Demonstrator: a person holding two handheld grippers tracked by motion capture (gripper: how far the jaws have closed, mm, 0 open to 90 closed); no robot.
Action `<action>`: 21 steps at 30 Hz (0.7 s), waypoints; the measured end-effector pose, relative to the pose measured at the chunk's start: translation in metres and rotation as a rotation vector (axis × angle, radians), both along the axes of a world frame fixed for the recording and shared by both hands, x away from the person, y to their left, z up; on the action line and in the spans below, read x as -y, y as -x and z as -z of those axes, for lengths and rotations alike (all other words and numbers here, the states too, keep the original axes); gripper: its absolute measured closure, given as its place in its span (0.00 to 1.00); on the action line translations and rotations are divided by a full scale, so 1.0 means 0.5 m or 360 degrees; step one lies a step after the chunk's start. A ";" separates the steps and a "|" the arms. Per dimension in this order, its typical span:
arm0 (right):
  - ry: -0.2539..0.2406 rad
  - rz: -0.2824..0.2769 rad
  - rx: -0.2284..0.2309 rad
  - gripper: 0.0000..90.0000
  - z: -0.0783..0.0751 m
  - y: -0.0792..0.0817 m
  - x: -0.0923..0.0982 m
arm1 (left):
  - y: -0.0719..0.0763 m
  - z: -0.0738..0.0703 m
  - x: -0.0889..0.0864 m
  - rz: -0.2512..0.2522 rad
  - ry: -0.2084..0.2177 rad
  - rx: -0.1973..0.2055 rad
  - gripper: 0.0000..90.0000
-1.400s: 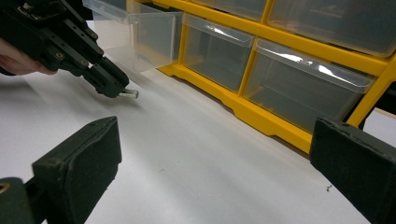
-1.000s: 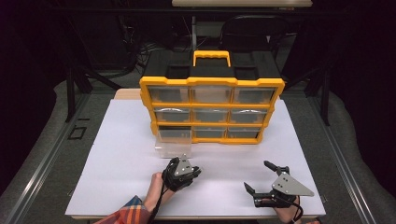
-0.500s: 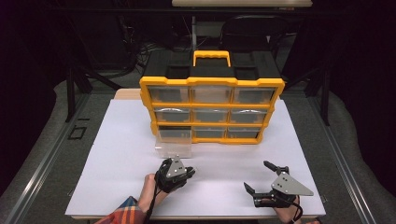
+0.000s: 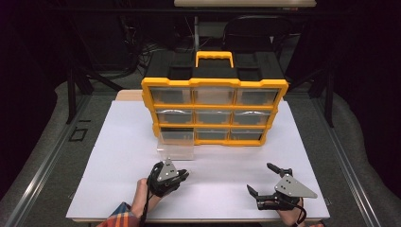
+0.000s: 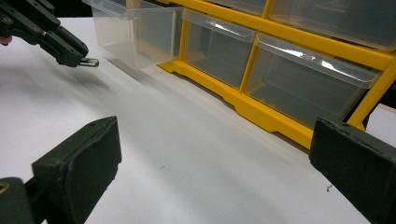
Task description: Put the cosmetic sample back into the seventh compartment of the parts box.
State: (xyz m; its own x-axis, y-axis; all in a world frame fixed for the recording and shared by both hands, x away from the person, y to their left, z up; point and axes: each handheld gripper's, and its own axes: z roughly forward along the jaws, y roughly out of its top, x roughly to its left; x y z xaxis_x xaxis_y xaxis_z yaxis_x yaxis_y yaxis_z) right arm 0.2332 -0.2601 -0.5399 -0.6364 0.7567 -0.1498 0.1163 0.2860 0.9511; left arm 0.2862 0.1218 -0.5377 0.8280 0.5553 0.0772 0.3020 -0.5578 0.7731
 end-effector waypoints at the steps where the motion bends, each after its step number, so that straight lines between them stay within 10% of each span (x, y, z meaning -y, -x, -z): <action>1: 0.0004 0.0000 -0.0004 0.02 0.000 0.000 0.000 | 0.000 0.000 -0.003 -0.0007 0.0000 -0.0002 0.89; 21: 0.0009 -0.0009 0.0004 0.02 0.001 -0.001 -0.001 | 0.010 0.002 -0.074 -0.0154 0.0011 -0.0004 0.89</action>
